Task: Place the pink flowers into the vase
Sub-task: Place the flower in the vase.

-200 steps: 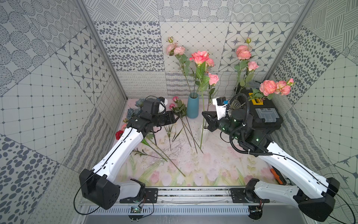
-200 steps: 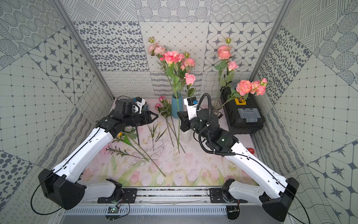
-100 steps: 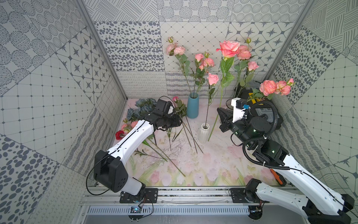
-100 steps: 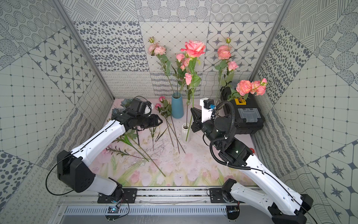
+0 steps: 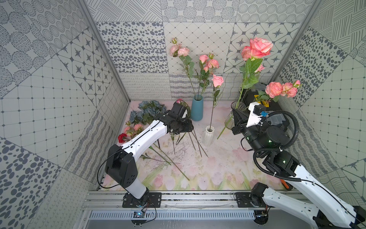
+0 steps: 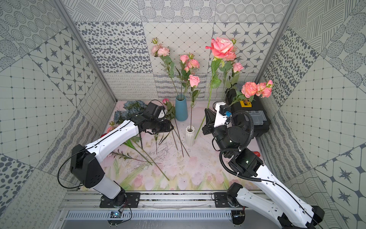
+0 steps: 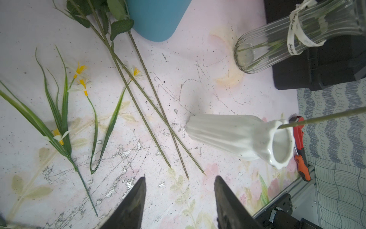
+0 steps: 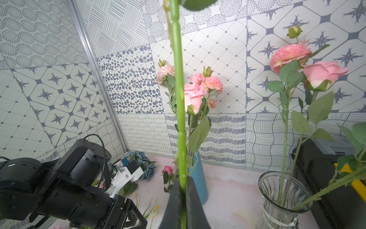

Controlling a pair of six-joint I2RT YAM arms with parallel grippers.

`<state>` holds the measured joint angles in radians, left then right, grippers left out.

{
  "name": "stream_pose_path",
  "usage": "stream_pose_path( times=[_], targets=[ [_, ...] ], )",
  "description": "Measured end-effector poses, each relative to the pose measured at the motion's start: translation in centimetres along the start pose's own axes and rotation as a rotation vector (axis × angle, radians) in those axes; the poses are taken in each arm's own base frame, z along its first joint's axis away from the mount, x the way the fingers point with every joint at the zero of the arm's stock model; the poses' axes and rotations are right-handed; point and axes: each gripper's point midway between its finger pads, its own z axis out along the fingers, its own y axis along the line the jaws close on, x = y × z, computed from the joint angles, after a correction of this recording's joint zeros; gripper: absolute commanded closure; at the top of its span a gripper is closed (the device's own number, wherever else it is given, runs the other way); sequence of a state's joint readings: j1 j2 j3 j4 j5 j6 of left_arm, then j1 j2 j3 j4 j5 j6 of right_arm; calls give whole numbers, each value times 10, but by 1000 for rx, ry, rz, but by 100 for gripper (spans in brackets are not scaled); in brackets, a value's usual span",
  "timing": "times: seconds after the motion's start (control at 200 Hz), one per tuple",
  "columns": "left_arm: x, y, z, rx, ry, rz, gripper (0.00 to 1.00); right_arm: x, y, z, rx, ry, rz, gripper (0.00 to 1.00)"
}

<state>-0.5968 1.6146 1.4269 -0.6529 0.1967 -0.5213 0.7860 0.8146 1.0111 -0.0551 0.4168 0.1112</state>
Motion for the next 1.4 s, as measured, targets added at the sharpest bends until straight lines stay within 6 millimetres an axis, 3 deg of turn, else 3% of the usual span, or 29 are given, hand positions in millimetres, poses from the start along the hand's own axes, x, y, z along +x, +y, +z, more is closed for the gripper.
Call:
stream_pose_path(
  times=[0.405,0.71,1.401],
  targets=[
    [6,-31,14,35,30,57,44,-1,-9,1,54,-47,-11,100],
    [4,-52,13,74,25,91,44,4,-7,14,68,-64,-21,100],
    [2,-72,23,116,37,135,44,17,-1,38,90,-89,-34,100]
  ],
)
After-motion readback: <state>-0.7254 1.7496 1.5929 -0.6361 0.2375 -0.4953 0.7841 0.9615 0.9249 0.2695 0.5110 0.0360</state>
